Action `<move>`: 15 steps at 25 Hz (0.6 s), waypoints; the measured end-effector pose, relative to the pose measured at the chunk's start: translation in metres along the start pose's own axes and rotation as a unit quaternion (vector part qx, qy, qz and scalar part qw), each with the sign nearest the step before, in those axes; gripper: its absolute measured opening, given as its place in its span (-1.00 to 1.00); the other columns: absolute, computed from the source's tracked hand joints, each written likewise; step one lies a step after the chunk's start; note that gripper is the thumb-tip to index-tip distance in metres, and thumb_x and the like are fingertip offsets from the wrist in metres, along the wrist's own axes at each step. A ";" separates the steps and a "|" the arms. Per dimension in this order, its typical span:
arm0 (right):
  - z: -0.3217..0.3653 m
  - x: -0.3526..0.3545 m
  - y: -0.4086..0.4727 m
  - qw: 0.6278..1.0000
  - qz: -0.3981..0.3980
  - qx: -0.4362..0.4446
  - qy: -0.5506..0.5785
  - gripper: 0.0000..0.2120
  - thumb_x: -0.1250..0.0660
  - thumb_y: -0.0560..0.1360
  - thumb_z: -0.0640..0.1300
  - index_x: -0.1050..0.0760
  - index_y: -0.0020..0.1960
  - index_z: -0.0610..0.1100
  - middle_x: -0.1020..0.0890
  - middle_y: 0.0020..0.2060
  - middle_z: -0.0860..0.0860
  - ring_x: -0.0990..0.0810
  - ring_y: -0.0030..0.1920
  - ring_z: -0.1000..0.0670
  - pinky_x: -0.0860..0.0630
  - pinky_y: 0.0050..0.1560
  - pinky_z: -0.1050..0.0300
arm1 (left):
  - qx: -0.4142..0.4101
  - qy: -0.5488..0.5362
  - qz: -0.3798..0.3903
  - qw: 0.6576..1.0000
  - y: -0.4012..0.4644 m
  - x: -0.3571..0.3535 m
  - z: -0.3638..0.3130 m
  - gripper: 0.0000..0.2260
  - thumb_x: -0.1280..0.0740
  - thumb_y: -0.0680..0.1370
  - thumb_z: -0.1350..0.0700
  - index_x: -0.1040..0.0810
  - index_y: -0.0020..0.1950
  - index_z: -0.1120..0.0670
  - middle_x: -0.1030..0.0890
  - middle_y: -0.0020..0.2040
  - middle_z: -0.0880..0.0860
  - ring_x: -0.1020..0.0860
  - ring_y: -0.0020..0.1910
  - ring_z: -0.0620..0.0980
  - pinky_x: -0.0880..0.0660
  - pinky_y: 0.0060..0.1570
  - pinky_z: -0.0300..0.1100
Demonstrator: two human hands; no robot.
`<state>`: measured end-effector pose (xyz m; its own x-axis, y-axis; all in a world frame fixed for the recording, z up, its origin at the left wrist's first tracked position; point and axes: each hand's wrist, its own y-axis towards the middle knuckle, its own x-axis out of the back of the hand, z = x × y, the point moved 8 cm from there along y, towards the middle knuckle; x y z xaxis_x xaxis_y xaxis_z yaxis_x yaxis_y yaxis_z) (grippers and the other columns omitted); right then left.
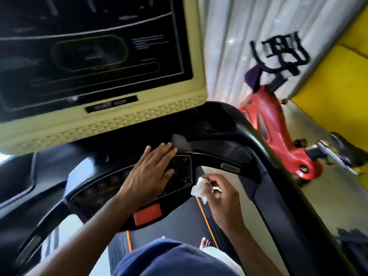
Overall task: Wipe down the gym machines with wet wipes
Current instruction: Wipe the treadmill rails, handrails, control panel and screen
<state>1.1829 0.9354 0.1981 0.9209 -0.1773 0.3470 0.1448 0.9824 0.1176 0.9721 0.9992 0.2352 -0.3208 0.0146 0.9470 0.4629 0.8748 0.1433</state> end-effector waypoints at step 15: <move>0.189 -0.249 -0.035 0.852 0.328 0.407 -0.031 -0.88 -0.30 0.56 -0.31 -0.58 0.05 -0.19 -0.58 -0.02 -0.06 -0.56 0.03 -0.05 -0.47 0.16 0.12 | 0.507 0.063 -0.179 0.841 -0.387 0.068 0.144 -0.42 -0.12 0.64 -0.10 -0.16 0.66 0.01 -0.18 0.66 0.04 -0.11 0.66 0.01 0.05 0.63 0.12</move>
<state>0.8804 0.9345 0.2832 0.6828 0.3668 0.6318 -0.7155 0.5102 0.4771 0.6522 0.7314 0.2030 -0.1706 -0.3327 0.9275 -0.6074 0.7767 0.1669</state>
